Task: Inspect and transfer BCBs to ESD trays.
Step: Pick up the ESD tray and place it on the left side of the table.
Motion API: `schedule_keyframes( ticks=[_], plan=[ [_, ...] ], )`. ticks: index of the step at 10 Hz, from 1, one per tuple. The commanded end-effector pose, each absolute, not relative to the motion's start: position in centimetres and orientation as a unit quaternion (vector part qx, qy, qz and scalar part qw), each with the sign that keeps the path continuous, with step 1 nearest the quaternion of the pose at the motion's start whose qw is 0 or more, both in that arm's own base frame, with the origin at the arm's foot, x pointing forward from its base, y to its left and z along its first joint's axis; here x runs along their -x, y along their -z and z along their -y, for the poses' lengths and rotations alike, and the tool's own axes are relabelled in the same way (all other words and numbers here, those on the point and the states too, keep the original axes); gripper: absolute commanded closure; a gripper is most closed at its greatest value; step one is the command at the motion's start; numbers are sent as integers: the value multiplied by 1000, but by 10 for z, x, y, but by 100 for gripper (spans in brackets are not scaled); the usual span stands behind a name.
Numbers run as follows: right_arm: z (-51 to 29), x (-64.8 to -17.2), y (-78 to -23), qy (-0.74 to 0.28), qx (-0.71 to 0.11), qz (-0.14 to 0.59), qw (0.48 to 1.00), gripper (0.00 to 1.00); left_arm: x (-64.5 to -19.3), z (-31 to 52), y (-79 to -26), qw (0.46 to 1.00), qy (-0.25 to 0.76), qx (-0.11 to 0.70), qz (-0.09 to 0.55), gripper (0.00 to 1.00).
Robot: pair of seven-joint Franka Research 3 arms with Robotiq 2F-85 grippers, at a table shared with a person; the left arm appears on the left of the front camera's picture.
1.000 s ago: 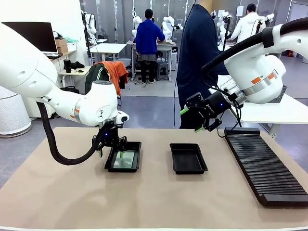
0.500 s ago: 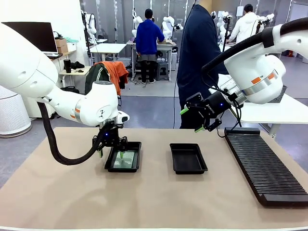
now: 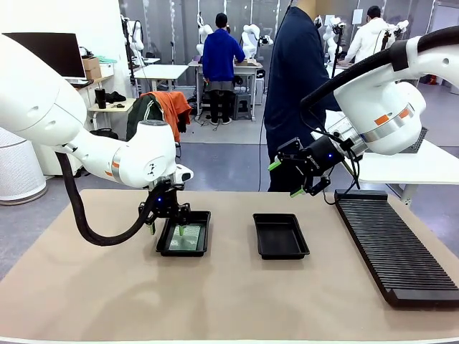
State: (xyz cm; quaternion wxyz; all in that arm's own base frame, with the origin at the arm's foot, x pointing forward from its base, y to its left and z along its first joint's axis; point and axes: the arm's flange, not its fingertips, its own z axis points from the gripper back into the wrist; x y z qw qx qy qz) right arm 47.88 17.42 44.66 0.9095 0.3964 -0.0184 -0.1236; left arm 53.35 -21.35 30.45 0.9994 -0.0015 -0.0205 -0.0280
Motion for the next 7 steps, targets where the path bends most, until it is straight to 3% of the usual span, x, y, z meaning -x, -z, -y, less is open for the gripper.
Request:
schedule_keyframes(
  ticks=[1,4,7],
  plan=[
    [-174,-479,-449,133,-387,21,912,0,-530,212,-305,999,20,17,31,13],
    [-174,-479,-449,133,-387,21,912,0,-533,206,-304,999,12,20,34,23],
    [-174,-479,-449,133,-387,21,912,0,-535,201,-302,999,5,24,37,39]
  ],
)
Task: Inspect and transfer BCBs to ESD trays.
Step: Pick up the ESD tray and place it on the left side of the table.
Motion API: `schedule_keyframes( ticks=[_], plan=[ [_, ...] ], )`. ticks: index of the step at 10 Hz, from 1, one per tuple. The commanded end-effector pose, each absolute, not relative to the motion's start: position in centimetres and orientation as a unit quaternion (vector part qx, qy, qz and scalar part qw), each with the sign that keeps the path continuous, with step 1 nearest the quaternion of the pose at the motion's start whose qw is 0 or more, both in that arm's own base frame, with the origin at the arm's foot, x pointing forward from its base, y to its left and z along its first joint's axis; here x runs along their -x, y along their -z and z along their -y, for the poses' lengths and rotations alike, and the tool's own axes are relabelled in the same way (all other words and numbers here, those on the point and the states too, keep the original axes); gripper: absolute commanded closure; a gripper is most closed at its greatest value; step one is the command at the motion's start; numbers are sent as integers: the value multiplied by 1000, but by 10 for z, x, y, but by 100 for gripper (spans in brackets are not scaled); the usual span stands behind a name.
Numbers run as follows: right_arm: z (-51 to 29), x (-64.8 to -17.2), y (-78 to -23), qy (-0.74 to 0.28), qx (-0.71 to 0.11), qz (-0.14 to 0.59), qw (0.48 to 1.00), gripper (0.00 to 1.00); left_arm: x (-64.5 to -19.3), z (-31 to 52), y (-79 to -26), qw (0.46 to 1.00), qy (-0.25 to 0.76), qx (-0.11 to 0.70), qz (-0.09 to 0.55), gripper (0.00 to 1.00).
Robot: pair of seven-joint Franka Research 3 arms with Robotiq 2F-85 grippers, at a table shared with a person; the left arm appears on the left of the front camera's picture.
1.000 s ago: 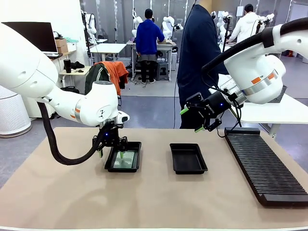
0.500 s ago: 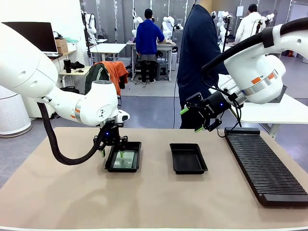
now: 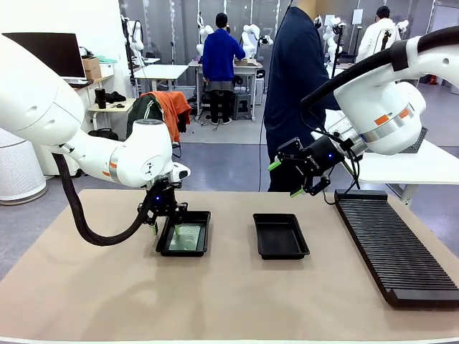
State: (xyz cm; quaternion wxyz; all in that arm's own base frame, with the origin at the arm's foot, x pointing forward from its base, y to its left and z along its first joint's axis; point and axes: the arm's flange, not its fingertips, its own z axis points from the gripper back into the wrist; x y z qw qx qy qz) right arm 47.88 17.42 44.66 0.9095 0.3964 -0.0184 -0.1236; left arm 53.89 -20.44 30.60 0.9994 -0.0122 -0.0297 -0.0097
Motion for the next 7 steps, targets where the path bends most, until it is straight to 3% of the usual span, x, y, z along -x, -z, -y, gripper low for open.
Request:
schedule_keyframes(
  ticks=[1,2,3,4,5,6,7],
  plan=[
    [-174,-479,-449,133,-387,21,912,0,-536,199,-303,999,3,28,35,44],
    [-174,-479,-449,133,-387,21,912,0,-537,200,-302,999,3,23,33,50],
    [-174,-479,-449,133,-387,21,912,0,-538,199,-303,999,2,21,34,43],
    [-174,-479,-449,133,-387,21,912,0,-539,200,-304,999,1,21,34,61],
    [-174,-479,-449,133,-387,21,912,0,-540,199,-304,999,-1,19,34,54],
    [-174,-479,-449,133,-387,21,912,0,-541,199,-305,999,-1,21,36,71],
    [-174,-479,-449,133,-387,21,912,0,-541,199,-304,999,-1,21,35,65]
  ],
)
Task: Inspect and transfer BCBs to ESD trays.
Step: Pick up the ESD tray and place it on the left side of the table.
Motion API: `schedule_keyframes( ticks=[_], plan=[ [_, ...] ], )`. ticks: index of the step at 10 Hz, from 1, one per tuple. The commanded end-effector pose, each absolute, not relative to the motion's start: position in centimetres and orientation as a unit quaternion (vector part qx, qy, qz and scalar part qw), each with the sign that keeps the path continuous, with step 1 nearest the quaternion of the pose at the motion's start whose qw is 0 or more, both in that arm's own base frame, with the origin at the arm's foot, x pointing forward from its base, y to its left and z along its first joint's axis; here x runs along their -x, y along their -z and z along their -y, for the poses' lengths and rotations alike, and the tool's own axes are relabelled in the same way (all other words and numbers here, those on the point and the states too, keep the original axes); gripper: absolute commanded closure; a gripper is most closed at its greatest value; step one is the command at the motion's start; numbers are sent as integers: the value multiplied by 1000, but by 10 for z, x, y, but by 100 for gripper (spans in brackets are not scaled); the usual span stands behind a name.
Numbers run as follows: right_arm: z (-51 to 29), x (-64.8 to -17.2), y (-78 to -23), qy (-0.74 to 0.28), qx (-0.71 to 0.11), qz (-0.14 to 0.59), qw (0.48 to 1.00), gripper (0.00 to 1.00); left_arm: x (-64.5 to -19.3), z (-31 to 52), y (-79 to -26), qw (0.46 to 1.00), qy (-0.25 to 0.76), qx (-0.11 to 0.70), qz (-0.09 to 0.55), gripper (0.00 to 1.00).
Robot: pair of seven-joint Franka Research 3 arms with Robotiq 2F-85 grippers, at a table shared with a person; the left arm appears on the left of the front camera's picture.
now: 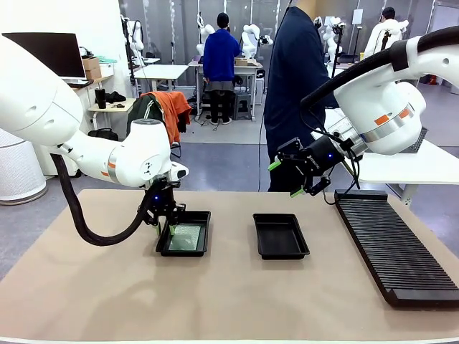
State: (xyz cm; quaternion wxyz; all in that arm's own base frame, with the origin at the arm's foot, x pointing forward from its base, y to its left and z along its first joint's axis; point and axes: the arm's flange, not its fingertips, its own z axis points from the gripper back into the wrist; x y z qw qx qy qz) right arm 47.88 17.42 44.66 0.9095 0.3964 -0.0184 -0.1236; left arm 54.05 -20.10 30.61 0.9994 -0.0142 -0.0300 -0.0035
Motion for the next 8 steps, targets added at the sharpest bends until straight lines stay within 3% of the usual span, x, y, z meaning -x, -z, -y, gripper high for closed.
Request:
schedule_keyframes(
  ticks=[1,2,3,4,5,6,8],
  plan=[
    [-174,-479,-449,133,-387,21,912,0,-541,200,-305,999,-1,22,37,82],
    [-174,-479,-449,133,-387,21,912,0,-541,200,-306,999,-1,24,40,75],
    [-174,-479,-449,133,-387,21,912,0,-542,200,-306,999,-2,19,40,93],
    [-174,-479,-449,133,-387,21,912,0,-542,199,-307,999,-3,21,41,86],
    [-174,-479,-449,133,-387,21,912,0,-541,199,-306,999,-4,22,41,100],
    [-174,-479,-449,133,-387,21,912,0,-541,198,-305,999,-5,23,40,97],
    [-174,-479,-449,133,-387,21,912,0,-542,198,-303,999,-8,24,40,100]
  ],
)
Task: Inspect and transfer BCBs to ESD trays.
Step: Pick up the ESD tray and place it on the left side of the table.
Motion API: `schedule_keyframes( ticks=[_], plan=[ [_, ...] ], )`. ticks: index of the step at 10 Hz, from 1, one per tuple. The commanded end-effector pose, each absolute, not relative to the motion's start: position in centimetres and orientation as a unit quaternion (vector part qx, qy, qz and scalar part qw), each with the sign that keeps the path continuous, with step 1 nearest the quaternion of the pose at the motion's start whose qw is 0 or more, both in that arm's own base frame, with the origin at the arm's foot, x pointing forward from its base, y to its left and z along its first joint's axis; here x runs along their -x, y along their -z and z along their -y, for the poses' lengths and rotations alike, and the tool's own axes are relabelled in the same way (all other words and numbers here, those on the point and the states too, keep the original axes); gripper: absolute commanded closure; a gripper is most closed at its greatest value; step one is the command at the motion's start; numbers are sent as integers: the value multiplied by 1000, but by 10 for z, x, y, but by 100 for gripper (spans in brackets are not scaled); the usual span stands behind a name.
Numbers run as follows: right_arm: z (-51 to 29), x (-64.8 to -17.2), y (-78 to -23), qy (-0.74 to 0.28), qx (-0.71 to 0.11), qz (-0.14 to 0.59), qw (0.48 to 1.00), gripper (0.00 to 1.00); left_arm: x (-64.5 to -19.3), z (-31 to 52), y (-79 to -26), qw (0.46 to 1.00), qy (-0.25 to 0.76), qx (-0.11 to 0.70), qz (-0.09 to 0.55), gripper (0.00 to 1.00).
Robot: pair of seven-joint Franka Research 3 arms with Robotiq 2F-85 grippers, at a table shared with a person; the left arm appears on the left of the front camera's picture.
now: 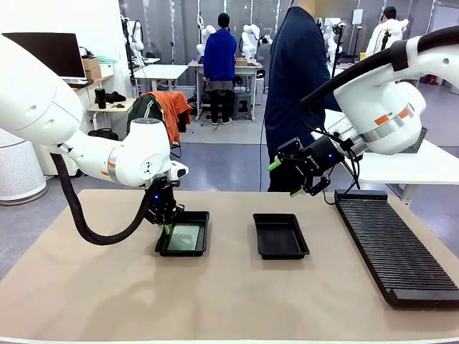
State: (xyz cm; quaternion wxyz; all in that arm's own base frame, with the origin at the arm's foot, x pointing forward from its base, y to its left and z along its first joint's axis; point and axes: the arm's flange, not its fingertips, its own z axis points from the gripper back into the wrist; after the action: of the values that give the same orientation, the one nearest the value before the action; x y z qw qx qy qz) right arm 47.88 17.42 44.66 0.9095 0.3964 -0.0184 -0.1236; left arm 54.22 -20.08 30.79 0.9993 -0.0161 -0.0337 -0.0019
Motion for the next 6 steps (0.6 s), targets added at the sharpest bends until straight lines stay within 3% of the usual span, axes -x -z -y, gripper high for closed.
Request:
schedule_keyframes(
  ticks=[1,6],
  plan=[
    [-174,-479,-449,133,-387,21,912,0,-541,198,-303,999,-8,24,38,100],
    [-174,-479,-449,133,-387,21,912,0,-542,201,-308,999,1,16,34,100]
  ],
)
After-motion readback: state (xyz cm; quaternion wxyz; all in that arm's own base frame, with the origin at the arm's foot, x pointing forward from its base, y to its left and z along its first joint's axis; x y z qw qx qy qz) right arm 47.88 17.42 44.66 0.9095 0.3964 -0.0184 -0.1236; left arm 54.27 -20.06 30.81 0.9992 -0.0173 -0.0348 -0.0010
